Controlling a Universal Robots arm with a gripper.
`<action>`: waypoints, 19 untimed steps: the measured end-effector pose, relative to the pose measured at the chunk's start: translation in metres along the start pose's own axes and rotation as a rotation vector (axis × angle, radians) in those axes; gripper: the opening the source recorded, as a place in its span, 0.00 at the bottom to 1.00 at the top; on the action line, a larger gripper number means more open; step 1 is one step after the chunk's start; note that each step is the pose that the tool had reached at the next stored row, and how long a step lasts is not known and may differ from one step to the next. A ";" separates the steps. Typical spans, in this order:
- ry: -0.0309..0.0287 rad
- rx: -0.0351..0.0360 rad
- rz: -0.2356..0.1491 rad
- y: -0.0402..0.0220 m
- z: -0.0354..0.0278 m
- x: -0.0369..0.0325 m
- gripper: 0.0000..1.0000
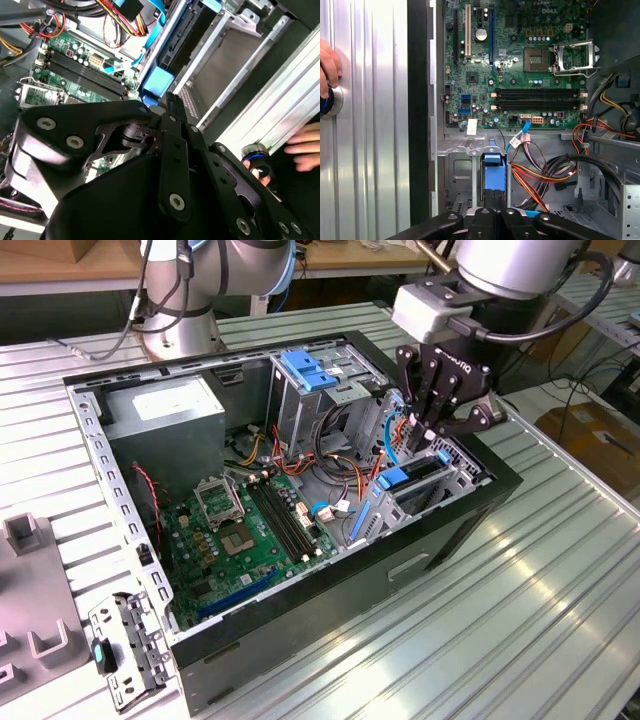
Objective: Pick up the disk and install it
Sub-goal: 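Insert the disk into the insertion slot, then insert the first disk wire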
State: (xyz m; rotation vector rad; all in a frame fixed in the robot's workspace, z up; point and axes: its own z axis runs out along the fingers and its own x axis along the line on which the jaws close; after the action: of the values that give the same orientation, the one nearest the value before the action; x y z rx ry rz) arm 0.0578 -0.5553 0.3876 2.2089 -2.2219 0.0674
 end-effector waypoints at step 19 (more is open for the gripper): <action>0.0001 -0.0001 0.002 0.0006 0.0101 -0.0030 0.11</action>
State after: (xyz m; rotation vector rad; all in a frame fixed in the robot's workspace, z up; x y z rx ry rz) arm 0.0574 -0.5526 0.3773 2.2063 -2.2243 0.0675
